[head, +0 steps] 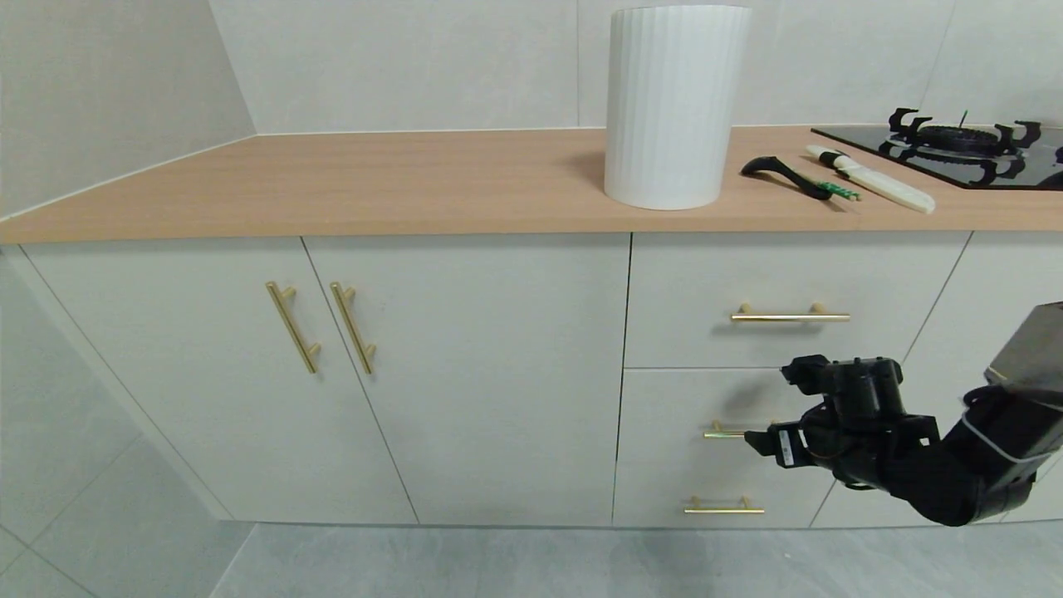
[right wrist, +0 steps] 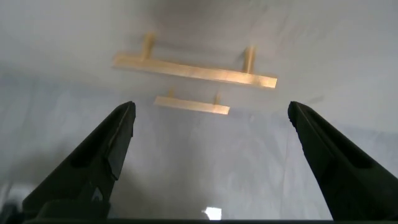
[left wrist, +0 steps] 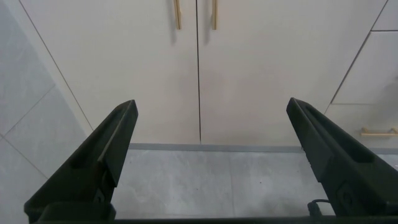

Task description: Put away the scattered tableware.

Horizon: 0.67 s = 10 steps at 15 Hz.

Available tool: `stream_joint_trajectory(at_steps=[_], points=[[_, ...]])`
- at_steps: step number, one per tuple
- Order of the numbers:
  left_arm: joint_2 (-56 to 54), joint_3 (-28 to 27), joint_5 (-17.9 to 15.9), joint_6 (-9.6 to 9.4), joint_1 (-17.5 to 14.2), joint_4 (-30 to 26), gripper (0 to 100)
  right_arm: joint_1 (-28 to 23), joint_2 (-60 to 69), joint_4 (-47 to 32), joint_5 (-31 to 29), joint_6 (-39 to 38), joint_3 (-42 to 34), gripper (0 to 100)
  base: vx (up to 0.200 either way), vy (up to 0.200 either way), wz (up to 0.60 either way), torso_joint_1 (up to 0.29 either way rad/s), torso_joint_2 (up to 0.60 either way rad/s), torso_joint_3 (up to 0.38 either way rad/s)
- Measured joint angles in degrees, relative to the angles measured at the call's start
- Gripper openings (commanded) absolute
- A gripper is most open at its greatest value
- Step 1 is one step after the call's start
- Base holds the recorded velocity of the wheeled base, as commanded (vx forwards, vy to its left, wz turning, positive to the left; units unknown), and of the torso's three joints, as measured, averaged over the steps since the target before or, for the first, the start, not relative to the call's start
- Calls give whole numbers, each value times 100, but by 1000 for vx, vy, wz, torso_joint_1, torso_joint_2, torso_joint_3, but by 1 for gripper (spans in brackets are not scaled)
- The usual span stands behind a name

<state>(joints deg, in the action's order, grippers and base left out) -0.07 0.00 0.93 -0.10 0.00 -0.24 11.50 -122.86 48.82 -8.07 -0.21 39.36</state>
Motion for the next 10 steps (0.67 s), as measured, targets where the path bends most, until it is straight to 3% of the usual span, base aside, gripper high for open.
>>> stream_joint_trajectory(at_steps=[2, 10], points=[[0, 0, 2, 0, 0, -2, 100, -34, -444, 536, -180, -176, 60, 100, 0, 0, 0, 0, 0, 0], [0, 0, 2, 2, 0, -2, 100, -91, -1151, 767, -444, -625, 528, 100, 0, 0, 0, 0, 0, 0]])
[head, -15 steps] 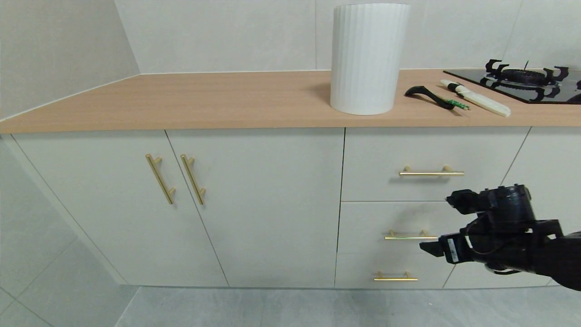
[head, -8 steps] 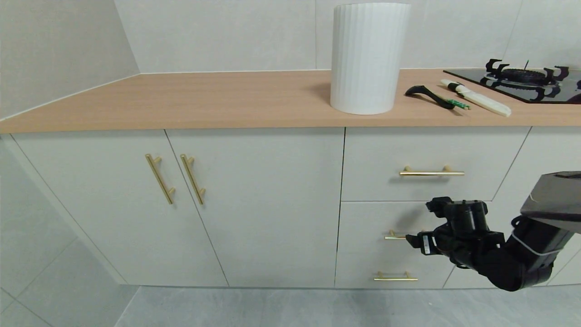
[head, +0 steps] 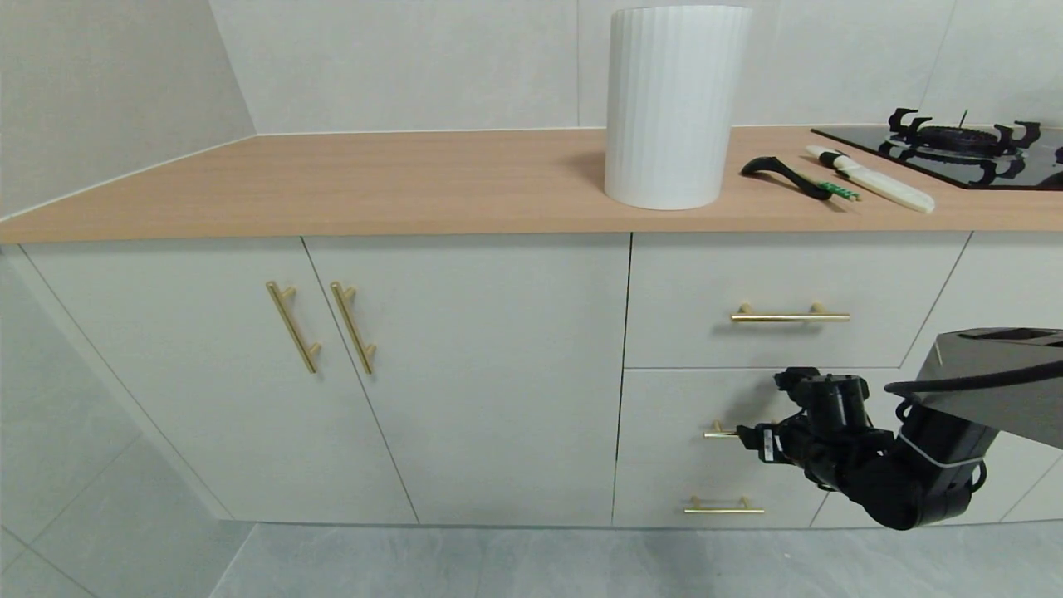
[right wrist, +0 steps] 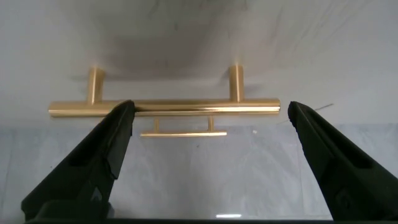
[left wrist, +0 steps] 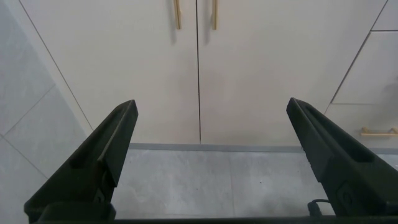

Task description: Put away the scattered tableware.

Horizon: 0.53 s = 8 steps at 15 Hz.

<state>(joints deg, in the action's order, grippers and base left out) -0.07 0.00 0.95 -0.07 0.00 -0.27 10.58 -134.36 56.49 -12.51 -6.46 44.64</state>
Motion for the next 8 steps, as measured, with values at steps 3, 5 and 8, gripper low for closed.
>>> stream_joint_trajectory(at_steps=[3, 5, 8], points=[[0, 0, 0, -2, 0, 0, 100, -20, -190, 13, -126, -5, 157, 100, 0, 0, 0, 0, 0, 0], [0, 0, 0, -2, 0, 2, 100, -35, -265, 30, -134, -21, 221, 100, 0, 0, 0, 0, 0, 0], [0, 0, -2, -2, 0, 2, 100, -56, -321, 139, -137, -174, 268, 100, 0, 0, 0, 0, 0, 0]])
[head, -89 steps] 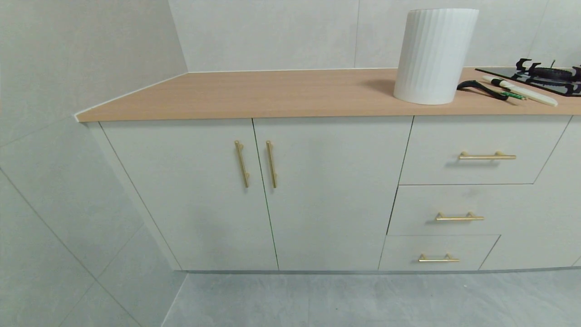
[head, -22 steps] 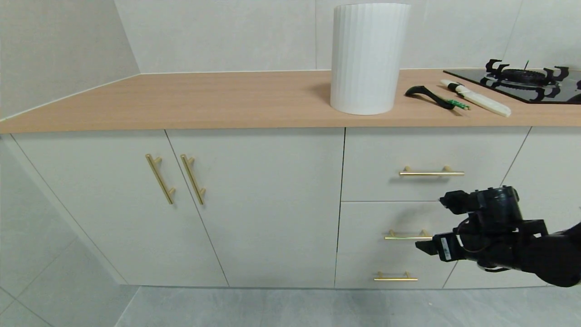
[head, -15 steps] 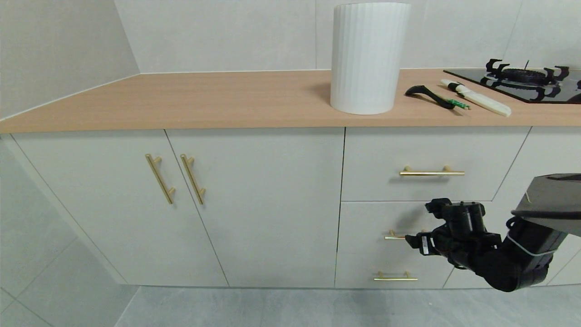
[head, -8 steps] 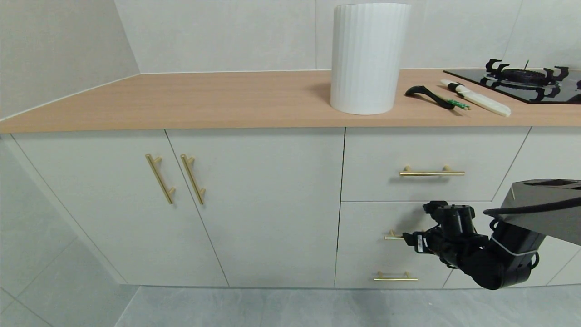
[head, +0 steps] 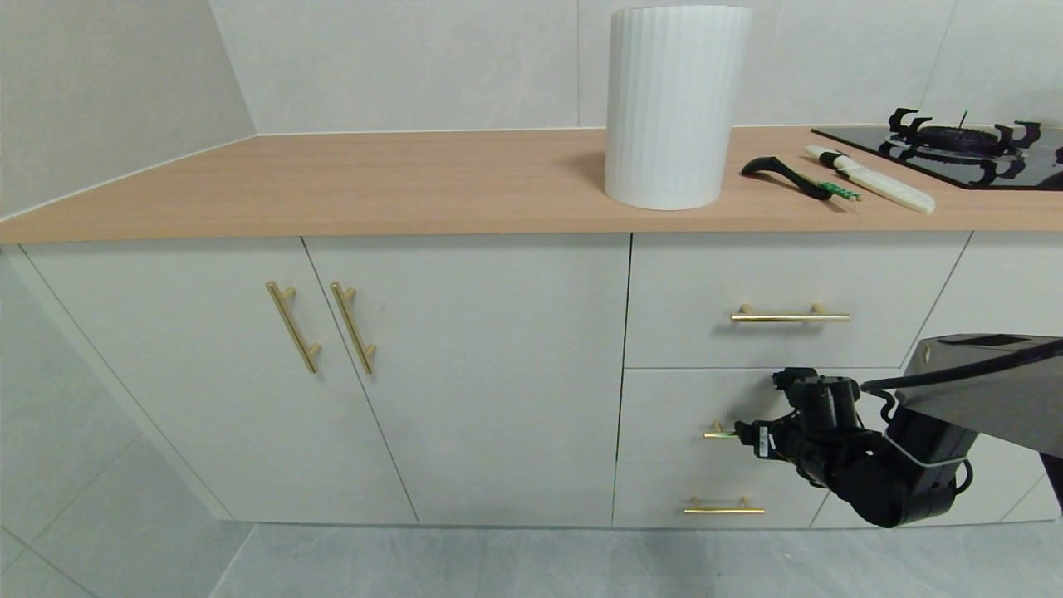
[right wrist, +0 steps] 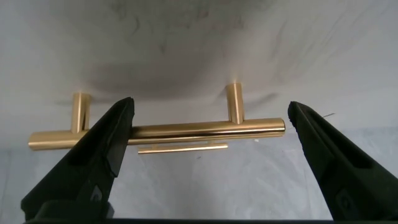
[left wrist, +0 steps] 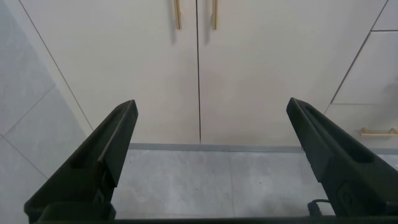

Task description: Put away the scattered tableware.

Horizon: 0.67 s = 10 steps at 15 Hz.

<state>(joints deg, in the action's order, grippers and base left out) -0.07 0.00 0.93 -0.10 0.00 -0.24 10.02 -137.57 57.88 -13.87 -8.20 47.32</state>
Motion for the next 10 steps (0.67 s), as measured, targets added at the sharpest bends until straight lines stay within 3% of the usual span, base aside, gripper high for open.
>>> stream_joint_trajectory(at_steps=[10], points=[[0, 0, 2, 0, 0, -2, 100, 1, -80, -33, 0, 191, -155, 100, 0, 0, 0, 0, 0, 0]])
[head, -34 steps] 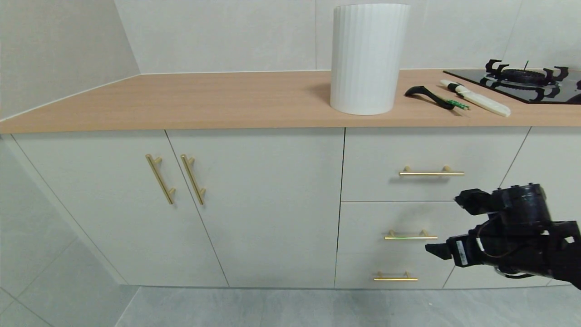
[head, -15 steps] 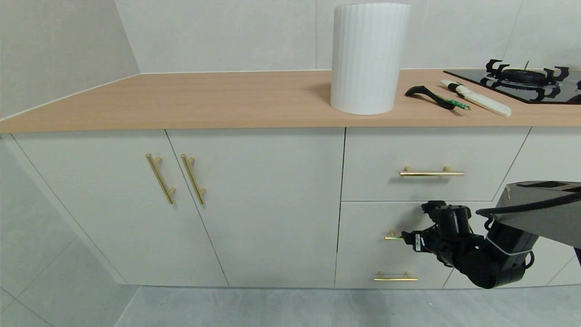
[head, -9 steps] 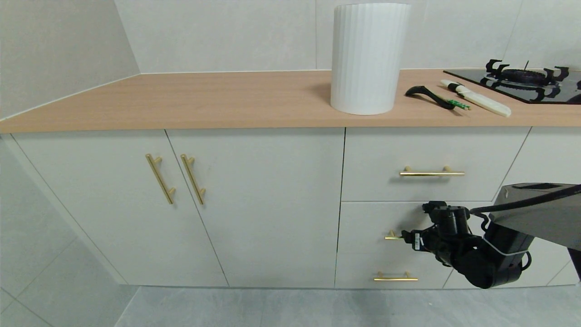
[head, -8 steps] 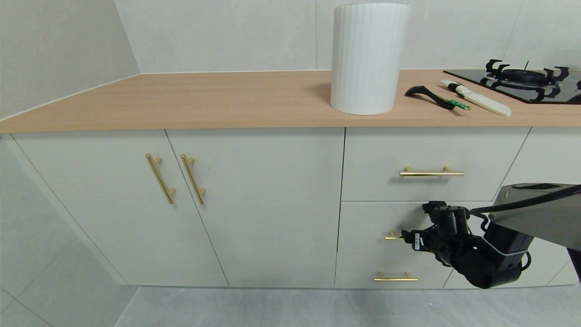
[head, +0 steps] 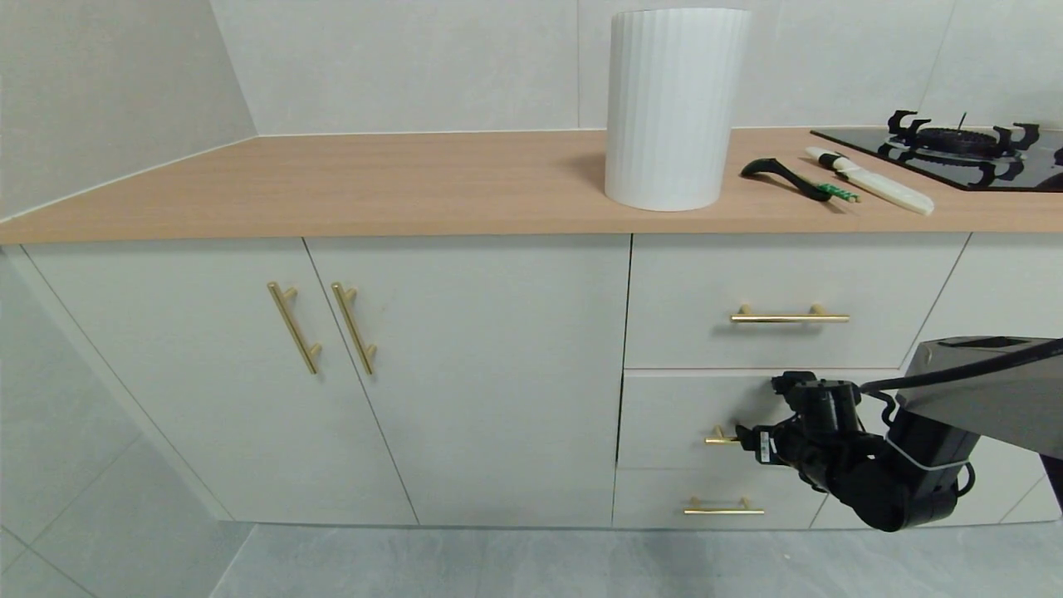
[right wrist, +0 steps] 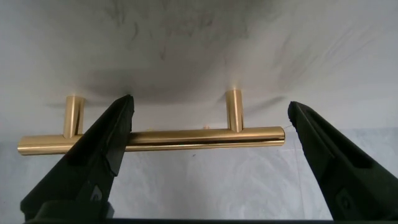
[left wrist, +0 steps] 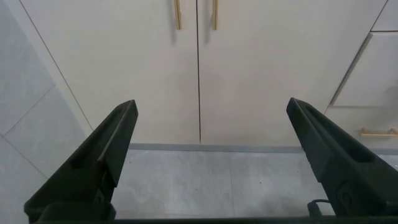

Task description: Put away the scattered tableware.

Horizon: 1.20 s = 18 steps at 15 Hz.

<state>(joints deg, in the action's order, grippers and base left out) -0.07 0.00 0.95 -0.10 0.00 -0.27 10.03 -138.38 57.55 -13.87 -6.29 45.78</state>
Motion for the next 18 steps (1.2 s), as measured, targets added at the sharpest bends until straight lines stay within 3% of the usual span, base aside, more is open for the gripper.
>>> stream_joint_trajectory(at_steps=[5, 8, 14, 18], points=[[0, 0, 0, 0, 0, 0, 100, 5, 105, -177, 6, 57, -121, 100, 0, 0, 0, 0, 0, 0], [0, 0, -2, 0, 0, 2, 100, 10, 544, -990, 74, 123, -273, 100, 0, 0, 0, 0, 0, 0], [0, 0, 0, 0, 0, 0, 100, 219, 2395, -3449, 332, 435, -507, 100, 0, 0, 0, 0, 0, 0], [0, 0, 0, 0, 0, 0, 100, 484, 3608, -3869, 400, 422, -505, 100, 0, 0, 0, 0, 0, 0]])
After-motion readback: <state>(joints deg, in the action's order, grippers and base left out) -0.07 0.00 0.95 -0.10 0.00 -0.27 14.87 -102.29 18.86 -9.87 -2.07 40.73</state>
